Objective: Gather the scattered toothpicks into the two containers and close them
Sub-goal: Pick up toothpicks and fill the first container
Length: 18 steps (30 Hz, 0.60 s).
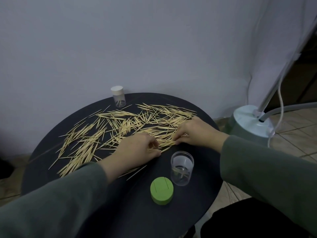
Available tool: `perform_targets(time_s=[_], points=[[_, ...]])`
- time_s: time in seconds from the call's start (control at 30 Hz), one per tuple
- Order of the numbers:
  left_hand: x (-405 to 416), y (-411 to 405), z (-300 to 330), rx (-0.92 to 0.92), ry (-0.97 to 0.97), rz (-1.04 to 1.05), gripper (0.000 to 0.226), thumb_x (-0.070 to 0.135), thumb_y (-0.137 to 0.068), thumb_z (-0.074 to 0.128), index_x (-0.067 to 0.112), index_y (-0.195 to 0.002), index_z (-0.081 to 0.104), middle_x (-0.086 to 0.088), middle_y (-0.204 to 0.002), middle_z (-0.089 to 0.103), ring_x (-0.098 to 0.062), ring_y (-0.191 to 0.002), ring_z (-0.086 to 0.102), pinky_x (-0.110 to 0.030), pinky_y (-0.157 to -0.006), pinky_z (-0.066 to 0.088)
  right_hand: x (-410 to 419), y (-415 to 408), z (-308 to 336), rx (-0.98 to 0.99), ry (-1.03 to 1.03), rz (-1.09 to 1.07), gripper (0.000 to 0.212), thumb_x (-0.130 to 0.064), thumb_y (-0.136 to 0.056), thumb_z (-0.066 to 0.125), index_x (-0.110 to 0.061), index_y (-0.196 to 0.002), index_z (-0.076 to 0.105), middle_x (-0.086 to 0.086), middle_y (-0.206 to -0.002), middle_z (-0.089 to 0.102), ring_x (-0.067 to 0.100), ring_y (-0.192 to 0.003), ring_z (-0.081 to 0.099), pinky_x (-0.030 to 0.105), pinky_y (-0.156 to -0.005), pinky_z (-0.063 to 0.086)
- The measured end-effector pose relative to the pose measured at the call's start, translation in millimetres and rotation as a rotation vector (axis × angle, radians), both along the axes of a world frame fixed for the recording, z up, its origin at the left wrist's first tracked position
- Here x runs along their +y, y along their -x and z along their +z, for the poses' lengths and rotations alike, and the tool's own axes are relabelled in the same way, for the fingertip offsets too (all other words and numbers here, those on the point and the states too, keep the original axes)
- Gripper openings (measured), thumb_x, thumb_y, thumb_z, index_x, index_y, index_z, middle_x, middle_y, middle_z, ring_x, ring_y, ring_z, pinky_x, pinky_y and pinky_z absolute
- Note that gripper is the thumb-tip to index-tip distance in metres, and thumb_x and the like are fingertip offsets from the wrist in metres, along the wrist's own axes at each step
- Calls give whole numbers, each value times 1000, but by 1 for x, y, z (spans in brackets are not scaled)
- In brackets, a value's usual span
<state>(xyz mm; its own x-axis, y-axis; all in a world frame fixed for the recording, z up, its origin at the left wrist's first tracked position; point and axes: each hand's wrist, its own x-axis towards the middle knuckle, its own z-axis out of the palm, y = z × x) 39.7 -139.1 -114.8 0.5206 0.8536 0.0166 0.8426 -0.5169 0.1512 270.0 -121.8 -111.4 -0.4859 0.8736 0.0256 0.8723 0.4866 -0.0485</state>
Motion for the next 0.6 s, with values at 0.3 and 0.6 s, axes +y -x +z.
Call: perform_targets(time_s=[0.3,0.6], points=[[10,-12,7,93,-56,67,25,48,-93,55,31,-110,64,10,-105,66,-13,-99,60,-30,-80,52,12,12,9,-171,-91,98,27,-46,-92,57,-34,-114,69,-15,-116,65,9,-112,54,31,-86,23],[12,-12,8,188,-133,76,27,40,-95,49,24,-106,69,4,-98,67,-19,-92,64,-33,-78,56,5,16,3,-202,-204,166,30,-41,-100,43,-32,-115,67,-9,-109,63,12,-104,55,33,-82,22]])
